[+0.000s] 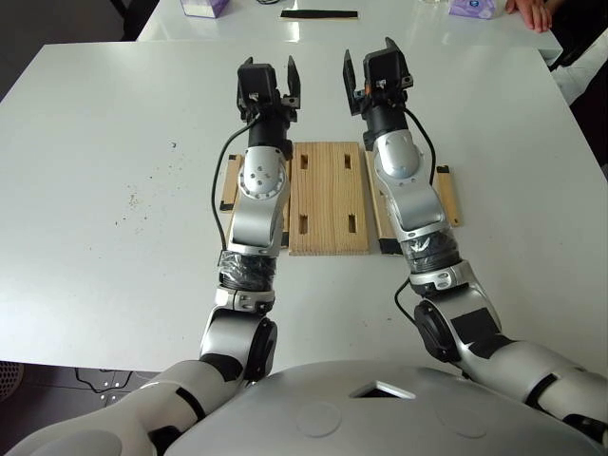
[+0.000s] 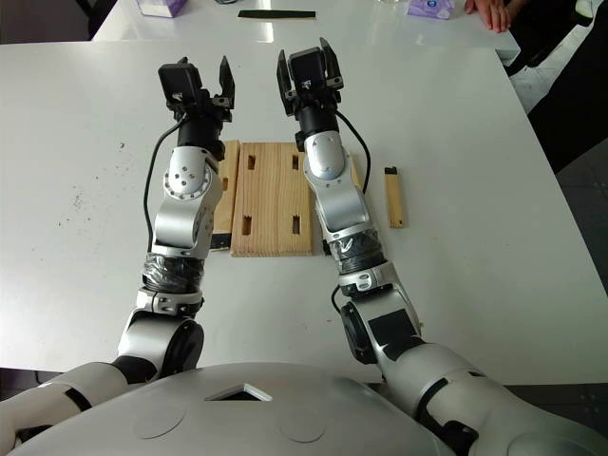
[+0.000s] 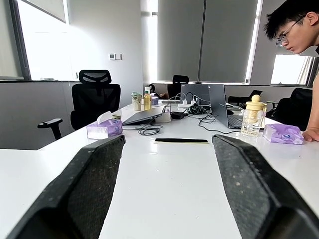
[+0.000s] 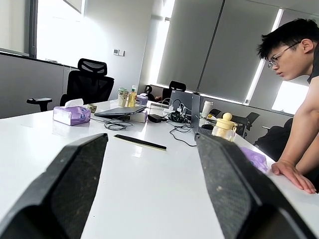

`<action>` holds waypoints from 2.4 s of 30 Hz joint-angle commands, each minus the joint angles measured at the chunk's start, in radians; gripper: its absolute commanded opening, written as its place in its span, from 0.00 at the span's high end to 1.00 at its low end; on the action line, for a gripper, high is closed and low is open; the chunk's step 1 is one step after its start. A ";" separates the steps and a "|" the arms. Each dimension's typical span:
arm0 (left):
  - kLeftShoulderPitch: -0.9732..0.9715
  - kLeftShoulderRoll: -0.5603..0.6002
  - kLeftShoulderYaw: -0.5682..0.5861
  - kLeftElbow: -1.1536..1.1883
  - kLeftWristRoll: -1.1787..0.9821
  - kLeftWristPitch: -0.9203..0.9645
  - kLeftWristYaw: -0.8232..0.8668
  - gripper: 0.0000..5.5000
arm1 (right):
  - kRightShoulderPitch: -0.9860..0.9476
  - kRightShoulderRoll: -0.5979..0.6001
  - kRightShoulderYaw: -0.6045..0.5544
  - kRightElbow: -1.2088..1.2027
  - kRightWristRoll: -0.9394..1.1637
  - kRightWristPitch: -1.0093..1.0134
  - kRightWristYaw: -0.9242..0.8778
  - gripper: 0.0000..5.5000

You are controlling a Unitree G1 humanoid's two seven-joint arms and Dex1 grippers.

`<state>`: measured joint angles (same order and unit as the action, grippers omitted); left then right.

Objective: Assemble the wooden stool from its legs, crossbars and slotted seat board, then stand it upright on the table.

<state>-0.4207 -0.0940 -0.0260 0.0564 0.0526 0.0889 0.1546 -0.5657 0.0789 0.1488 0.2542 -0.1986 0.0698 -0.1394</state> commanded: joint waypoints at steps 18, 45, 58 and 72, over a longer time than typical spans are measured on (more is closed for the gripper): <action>-0.008 -0.002 0.012 0.011 0.009 0.004 0.014 0.40 | 0.000 0.009 0.016 0.003 -0.020 -0.014 0.001 0.42; 0.343 0.412 0.265 -0.255 -0.236 0.555 -0.377 0.40 | 0.047 -0.002 0.008 -0.072 -0.039 0.031 -0.014 0.42; 0.216 0.493 0.244 0.091 -0.249 0.424 -0.531 0.40 | 0.055 0.010 0.026 -0.074 -0.047 0.029 -0.008 0.42; 0.125 0.521 0.163 0.262 -0.215 0.284 -0.628 0.40 | 0.054 0.018 0.036 -0.073 -0.043 0.032 -0.003 0.42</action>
<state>-0.2877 0.4192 0.1501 0.3280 -0.1609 0.3769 -0.4602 -0.5163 0.0951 0.1863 0.1784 -0.2406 0.0903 -0.1490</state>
